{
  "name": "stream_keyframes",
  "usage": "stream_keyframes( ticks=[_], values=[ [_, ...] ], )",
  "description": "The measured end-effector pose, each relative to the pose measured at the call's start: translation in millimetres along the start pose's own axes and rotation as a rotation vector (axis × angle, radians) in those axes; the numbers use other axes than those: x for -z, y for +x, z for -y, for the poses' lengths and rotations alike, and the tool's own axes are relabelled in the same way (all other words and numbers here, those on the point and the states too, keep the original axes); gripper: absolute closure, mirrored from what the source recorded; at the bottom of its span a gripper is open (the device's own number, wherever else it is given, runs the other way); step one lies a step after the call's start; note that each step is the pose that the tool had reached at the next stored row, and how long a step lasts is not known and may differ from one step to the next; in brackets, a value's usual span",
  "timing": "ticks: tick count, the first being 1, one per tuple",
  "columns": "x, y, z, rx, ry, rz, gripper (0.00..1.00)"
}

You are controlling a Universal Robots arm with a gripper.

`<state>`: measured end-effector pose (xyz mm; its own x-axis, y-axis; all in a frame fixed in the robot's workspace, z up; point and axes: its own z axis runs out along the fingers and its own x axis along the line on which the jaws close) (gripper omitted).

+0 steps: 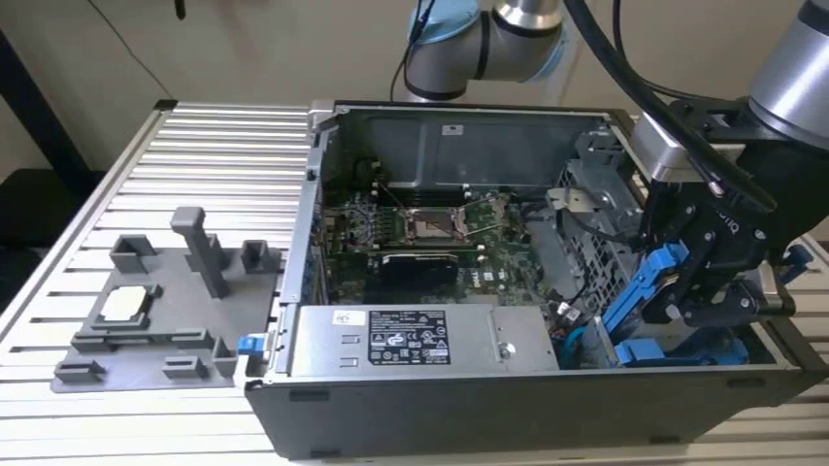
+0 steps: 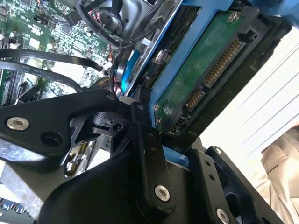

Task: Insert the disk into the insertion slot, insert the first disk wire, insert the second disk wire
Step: 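Insert the disk into the insertion slot, then insert the first disk wire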

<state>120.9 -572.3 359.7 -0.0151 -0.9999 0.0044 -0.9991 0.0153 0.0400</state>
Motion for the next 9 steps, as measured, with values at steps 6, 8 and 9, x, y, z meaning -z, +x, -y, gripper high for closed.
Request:
stream_keyframes(
  ticks=[6,8,9],
  values=[
    [0.0,0.0,-0.1,0.0,0.0,-0.0002,0.53],
    [0.2,0.0,-0.1,0.0,0.0,-0.0001,0.53],
    [1.0,-0.2,-0.1,0.0,0.0,-0.0008,0.53]
  ],
)
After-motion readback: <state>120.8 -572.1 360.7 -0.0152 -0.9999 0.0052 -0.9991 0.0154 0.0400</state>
